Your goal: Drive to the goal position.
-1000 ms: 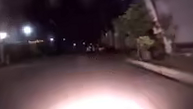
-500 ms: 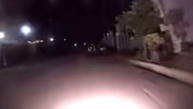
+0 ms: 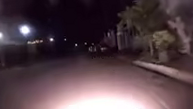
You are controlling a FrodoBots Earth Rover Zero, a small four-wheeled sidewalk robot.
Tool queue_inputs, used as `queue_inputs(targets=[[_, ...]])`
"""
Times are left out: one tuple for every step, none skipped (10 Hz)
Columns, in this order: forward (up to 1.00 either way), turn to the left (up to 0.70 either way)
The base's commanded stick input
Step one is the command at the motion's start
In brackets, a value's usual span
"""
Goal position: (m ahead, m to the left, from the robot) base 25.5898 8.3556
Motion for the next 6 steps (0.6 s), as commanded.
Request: queue_inputs(targets=[[0.85, 0.00], [0.85, 0.00], [0.85, 0.00], [0.85, 0.00], [0.85, 0.00], [0.85, 0.00]])
